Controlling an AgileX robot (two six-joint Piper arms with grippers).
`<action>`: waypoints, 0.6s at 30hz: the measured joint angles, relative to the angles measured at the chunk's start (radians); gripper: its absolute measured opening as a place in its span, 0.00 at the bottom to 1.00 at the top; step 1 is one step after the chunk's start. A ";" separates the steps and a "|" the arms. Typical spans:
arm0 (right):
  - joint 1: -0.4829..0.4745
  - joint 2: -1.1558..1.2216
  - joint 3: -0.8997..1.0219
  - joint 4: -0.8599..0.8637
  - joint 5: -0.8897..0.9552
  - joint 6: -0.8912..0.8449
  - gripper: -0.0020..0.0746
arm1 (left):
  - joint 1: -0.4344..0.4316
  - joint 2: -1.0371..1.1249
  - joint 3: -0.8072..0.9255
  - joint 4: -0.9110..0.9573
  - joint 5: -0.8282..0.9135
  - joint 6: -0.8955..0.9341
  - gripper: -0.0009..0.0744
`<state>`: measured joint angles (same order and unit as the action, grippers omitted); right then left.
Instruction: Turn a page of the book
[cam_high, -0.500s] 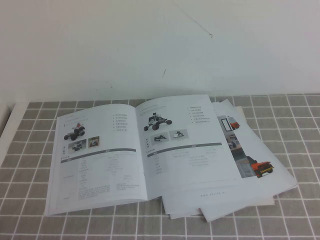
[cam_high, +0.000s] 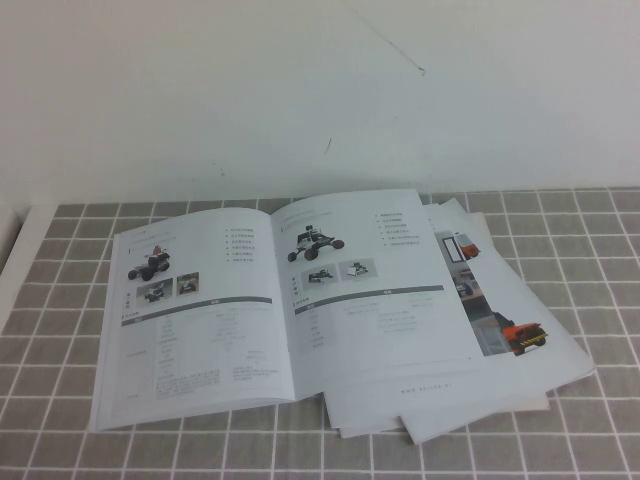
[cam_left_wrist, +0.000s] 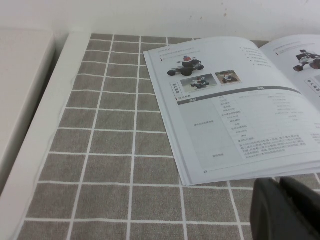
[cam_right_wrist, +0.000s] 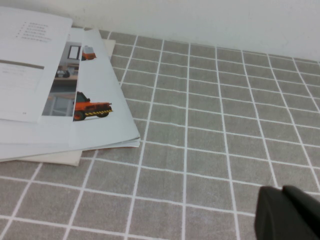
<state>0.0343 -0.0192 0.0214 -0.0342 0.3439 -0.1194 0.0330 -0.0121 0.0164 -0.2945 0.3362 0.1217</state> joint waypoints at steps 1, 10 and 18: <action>0.000 0.000 0.000 0.000 0.000 0.000 0.02 | 0.000 0.000 0.000 0.002 0.000 0.000 0.01; 0.000 0.000 0.000 0.000 0.000 0.000 0.02 | 0.000 0.000 0.000 0.025 0.000 0.000 0.01; 0.000 0.000 0.000 0.000 0.000 0.000 0.02 | 0.000 0.000 0.000 0.028 0.000 0.000 0.01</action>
<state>0.0343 -0.0192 0.0214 -0.0342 0.3439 -0.1194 0.0330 -0.0121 0.0164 -0.2662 0.3362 0.1217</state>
